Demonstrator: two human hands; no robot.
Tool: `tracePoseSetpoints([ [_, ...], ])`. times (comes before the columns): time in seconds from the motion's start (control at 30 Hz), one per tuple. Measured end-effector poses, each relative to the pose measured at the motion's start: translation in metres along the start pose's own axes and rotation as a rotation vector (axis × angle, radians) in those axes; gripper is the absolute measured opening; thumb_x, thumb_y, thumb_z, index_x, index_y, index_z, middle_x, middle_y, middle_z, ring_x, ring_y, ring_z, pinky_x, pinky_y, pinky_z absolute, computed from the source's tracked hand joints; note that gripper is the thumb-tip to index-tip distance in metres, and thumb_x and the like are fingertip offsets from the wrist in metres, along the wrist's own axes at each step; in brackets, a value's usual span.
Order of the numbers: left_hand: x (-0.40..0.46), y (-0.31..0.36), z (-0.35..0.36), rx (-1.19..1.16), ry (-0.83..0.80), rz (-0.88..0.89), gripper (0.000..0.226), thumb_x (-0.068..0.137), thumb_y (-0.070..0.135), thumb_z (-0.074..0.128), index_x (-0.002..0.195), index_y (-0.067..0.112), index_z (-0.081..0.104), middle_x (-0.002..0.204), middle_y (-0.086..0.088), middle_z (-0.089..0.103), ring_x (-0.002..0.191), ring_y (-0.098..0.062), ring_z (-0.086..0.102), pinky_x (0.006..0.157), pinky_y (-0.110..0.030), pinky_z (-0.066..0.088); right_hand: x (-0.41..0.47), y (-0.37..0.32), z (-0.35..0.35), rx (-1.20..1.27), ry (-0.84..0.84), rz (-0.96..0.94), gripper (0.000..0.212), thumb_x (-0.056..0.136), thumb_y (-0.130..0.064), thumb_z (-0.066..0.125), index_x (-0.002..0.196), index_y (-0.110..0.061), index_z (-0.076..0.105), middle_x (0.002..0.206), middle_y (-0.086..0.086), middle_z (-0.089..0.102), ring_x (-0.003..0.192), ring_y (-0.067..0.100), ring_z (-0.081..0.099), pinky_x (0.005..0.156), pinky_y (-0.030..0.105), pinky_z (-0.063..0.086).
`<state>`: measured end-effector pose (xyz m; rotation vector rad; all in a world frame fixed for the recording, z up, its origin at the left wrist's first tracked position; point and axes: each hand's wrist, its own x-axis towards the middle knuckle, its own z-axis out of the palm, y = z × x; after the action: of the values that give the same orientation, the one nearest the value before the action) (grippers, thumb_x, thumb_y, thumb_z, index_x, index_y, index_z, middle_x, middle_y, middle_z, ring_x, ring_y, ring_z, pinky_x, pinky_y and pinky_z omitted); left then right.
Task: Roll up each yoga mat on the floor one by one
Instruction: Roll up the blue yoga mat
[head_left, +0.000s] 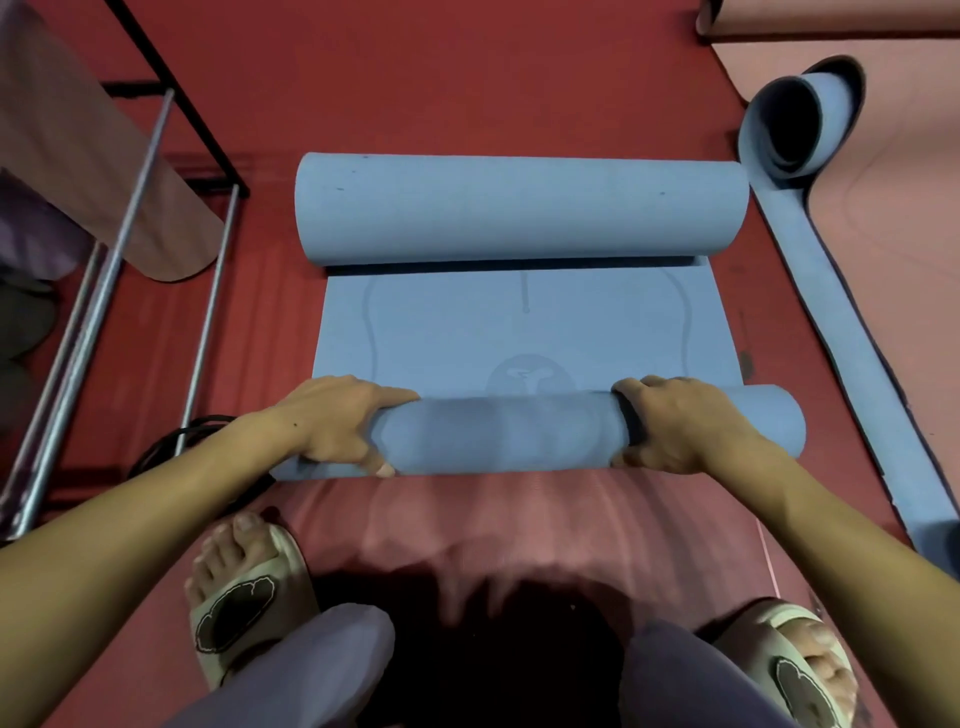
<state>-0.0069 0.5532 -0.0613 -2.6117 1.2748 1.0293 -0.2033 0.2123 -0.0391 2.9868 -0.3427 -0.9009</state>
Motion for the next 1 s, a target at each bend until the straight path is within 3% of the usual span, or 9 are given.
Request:
tracePoseSetpoints([
  [0.13,-0.001,0.001,0.003,-0.09,-0.155,-0.026,0.105,0.056,0.077,0.08,0.146,0.072,0.027,0.132,0.024,0.064,0.122,-0.014,0.058,0.098,-0.038,0.049,-0.002,0.0,-0.006,0.005,-0.115,-0.021,0.087,0.06,-0.076,0.065,0.135,-0.033,0.051,0.118,-0.006,0.067,0.104,0.026,0.067,0.086,0.041,0.056],
  [0.27,-0.004,0.007,-0.002,-0.035,-0.172,-0.041,0.101,0.063,0.076,0.08,0.146,0.073,0.023,0.136,0.025,0.06,0.128,-0.015,0.055,0.097,-0.04,0.045,-0.002,0.003,-0.006,0.031,-0.109,-0.049,0.086,0.067,-0.073,0.072,0.141,-0.035,0.048,0.121,-0.007,0.065,0.107,0.023,0.065,0.088,0.04,0.055],
  [0.4,-0.006,0.016,-0.004,0.195,0.009,-0.016,0.102,0.06,0.081,0.076,0.149,0.063,0.029,0.132,0.025,0.062,0.124,-0.012,0.058,0.086,-0.04,0.046,0.0,0.01,-0.004,0.137,-0.099,-0.077,0.09,0.068,-0.068,0.081,0.146,-0.041,0.044,0.132,-0.013,0.061,0.118,0.019,0.061,0.092,0.044,0.053],
  [0.53,-0.005,0.014,-0.01,0.143,0.063,-0.055,0.099,0.058,0.078,0.082,0.145,0.056,0.042,0.131,0.026,0.06,0.123,-0.011,0.058,0.077,-0.037,0.043,0.007,0.016,-0.005,0.272,-0.044,-0.05,0.093,0.063,-0.055,0.094,0.142,-0.042,0.048,0.139,-0.014,0.053,0.127,0.019,0.052,0.092,0.043,0.048],
  [0.7,-0.011,0.013,-0.012,0.254,0.209,-0.036,0.091,0.061,0.087,0.074,0.141,0.05,0.049,0.137,0.026,0.053,0.121,-0.009,0.055,0.078,-0.033,0.046,0.009,0.017,-0.006,0.181,0.101,-0.08,0.087,0.063,-0.057,0.094,0.139,-0.044,0.054,0.147,-0.011,0.045,0.133,0.024,0.041,0.103,0.043,0.043],
  [1.0,-0.022,0.012,-0.003,0.192,0.395,-0.027,0.067,0.075,0.069,0.077,0.135,0.046,0.058,0.126,0.021,0.058,0.113,-0.011,0.058,0.069,-0.028,0.037,0.014,0.015,-0.012,0.17,0.182,-0.076,0.06,0.08,-0.049,0.086,0.131,-0.039,0.055,0.125,-0.011,0.056,0.116,0.017,0.048,0.074,0.035,0.04],
])
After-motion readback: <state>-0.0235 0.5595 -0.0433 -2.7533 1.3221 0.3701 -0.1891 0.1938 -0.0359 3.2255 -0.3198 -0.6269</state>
